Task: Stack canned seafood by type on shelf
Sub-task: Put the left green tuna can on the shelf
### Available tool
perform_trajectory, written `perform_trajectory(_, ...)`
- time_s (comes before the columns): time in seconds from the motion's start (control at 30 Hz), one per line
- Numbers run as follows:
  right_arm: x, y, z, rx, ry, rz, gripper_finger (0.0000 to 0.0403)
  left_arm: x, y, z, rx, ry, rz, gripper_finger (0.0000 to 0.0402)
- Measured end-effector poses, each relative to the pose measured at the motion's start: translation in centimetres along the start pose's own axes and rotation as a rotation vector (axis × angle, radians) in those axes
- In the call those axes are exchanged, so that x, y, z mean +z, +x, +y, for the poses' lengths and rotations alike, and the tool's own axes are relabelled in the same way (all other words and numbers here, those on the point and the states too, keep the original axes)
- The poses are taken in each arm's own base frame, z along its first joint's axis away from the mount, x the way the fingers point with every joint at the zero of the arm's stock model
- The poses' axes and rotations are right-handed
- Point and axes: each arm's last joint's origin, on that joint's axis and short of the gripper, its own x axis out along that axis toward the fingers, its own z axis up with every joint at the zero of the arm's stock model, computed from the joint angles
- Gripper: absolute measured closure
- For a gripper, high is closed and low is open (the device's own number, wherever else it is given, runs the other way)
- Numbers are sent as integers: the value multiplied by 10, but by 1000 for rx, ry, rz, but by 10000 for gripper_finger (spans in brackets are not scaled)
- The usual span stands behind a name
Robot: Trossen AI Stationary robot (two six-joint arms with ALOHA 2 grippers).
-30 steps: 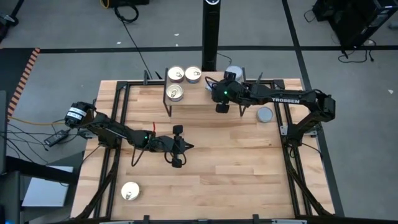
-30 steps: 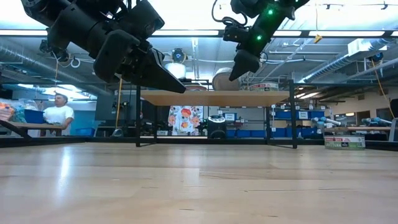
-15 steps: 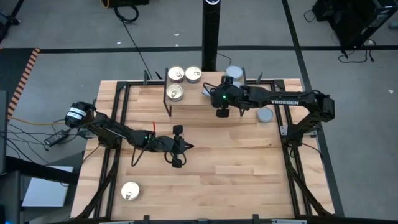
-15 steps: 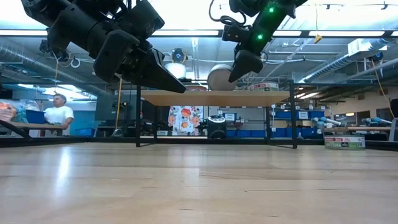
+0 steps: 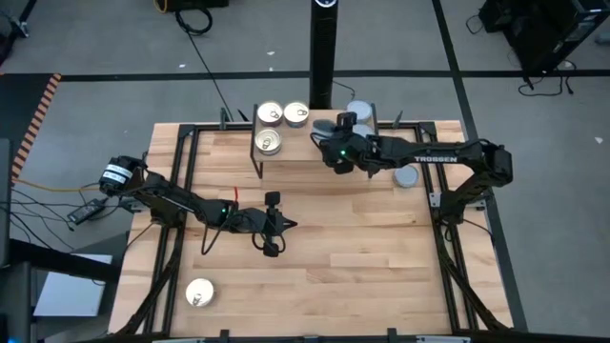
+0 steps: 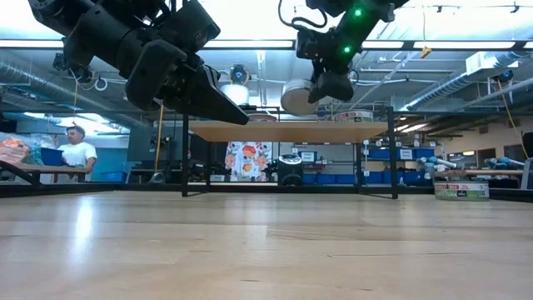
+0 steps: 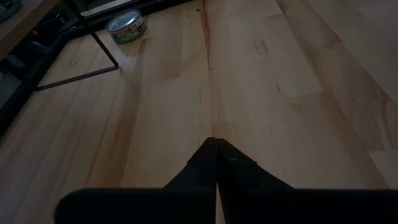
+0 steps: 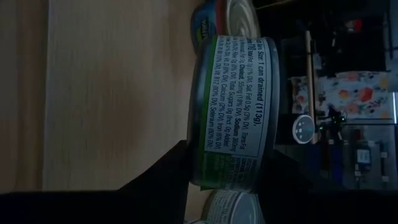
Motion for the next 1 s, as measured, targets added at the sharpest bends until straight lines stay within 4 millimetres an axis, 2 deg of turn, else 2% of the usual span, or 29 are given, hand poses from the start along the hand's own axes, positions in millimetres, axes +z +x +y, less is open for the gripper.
perform_trajectory(0.3,-14,21,-11,36,18,35,248,0,0,0,0,1,-1,396)
perform_trajectory(0.43,-16,33,-4,52,-27,75,247,0,0,0,0,4,0,396)
perform_trajectory(0.57,-14,36,-2,53,-32,71,244,0,0,0,1,6,2,396)
perform_trajectory(1.0,-12,33,0,59,-25,61,164,-1,0,1,3,4,5,396)
